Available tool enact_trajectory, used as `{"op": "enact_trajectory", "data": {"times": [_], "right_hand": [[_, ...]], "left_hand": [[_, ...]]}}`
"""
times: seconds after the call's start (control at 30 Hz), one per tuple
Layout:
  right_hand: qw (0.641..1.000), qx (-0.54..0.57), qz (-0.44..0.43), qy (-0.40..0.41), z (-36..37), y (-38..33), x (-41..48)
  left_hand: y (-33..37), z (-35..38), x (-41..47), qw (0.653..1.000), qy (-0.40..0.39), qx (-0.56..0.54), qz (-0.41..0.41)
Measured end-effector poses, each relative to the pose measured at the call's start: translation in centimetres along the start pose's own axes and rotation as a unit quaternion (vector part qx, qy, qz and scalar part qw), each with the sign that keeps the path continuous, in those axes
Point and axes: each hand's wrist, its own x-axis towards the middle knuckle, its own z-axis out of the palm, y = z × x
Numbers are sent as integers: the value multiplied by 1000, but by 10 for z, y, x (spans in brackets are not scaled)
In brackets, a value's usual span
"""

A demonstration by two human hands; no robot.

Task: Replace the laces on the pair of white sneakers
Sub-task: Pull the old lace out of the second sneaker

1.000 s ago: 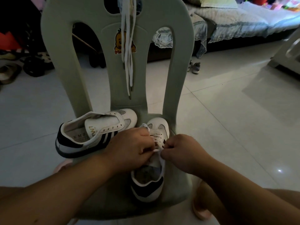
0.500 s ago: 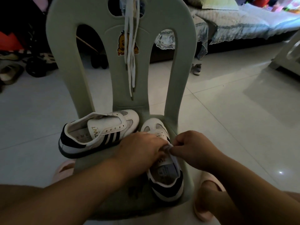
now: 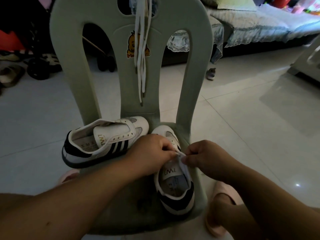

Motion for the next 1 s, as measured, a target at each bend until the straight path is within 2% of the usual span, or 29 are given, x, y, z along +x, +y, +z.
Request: {"op": "enact_trajectory", "data": {"times": [0.07,0.13,0.2,0.23,0.27,0.33,0.43,0.5,0.67,0.77,0.87,1.0], "right_hand": [[1000,13,9,-3,-2,2,0],[999,27,18,-6,-3,2,0],[999,32,21,-6,-3,3,0],[999,32,22,-4,-3,3,0],[999,31,22,-1,-3,3,-1],[999,25,21,6,-2,3,-2],[1000,9,15,19,0,3,-2],[1000,3,11,25,0,2,-2],[1000,12,13,22,1,2,-2],[999,21,23,19,1,2,-1],[999,40,36,8,0,2,0],[997,60,51,0,-1,4,0]], "left_hand": [[-4,-14,0,995,7,-92,-28],[-7,-30,-3,965,52,-242,-91],[-13,-44,-4,936,117,-304,-135],[-20,-48,-3,950,143,-242,-135],[-25,-48,-2,971,161,-126,-126],[-21,-44,-6,980,175,72,-68],[0,-14,-10,985,93,135,52],[11,8,-9,980,43,170,91],[3,18,3,971,60,206,105],[-3,8,1,978,66,172,102],[-16,-13,1,987,119,102,38],[-30,-43,3,971,232,24,-46]]}}
